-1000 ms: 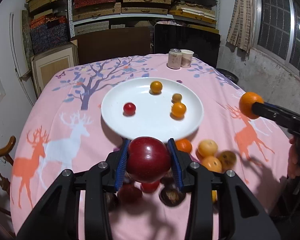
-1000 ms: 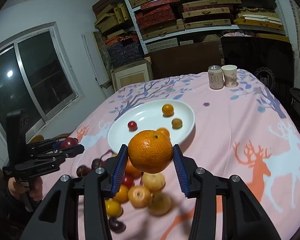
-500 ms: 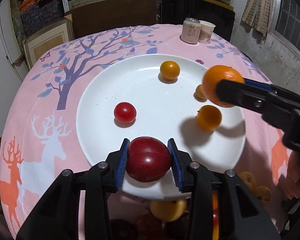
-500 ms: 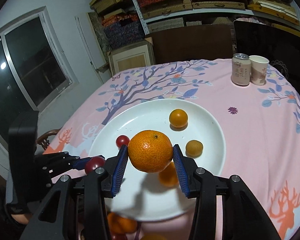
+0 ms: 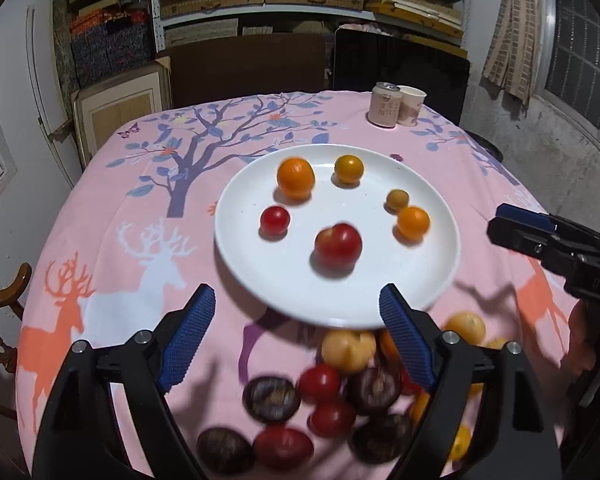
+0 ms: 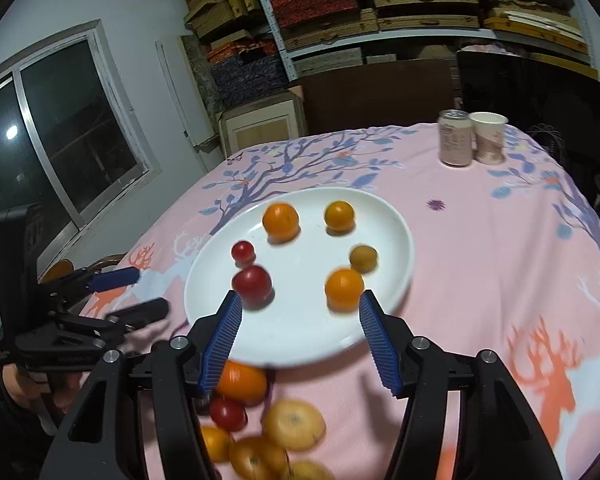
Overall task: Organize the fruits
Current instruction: 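Grasp a dark brown fruit with the left gripper while the right gripper grasps a yellow pear-like fruit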
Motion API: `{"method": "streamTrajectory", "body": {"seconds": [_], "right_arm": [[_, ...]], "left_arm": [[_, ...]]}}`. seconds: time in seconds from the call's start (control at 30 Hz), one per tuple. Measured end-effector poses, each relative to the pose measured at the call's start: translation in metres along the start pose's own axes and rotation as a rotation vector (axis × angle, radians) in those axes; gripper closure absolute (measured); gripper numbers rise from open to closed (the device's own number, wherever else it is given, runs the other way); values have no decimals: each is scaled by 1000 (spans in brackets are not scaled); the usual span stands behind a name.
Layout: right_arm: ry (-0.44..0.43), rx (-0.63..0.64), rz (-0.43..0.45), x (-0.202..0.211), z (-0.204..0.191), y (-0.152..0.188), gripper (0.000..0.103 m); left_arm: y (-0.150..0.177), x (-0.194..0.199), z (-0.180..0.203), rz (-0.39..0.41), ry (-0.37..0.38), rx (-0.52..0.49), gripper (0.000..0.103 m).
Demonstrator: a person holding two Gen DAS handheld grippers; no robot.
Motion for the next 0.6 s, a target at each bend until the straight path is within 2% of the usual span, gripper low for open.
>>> {"method": "streamTrajectory", "body": {"seconds": [0.2, 0.37, 0.53, 0.6], "right_arm": [[55, -25, -15, 31, 22, 46, 40], [52, -42, -43, 40, 29, 78, 40], [39, -76, -94, 31, 31, 99, 40], [41, -74, -106, 29, 30, 105, 40]], "left_arm": [[59, 25, 1, -39, -52, -46, 21], [99, 29, -15, -80, -70, -4, 21], [111, 34, -36, -74, -136, 41, 21], [112, 32, -46, -93, -186, 63, 21]]}}
Point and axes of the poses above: each gripper's, at about its wrist camera, not at the fingertips, and x roughly against the way its jaws point, z to its right, y to its underside, the point moved 3 cm from there along -x, roughly the way its jaws point, and after that the axes turned 15 degrees about y, right-handed, at the moved point
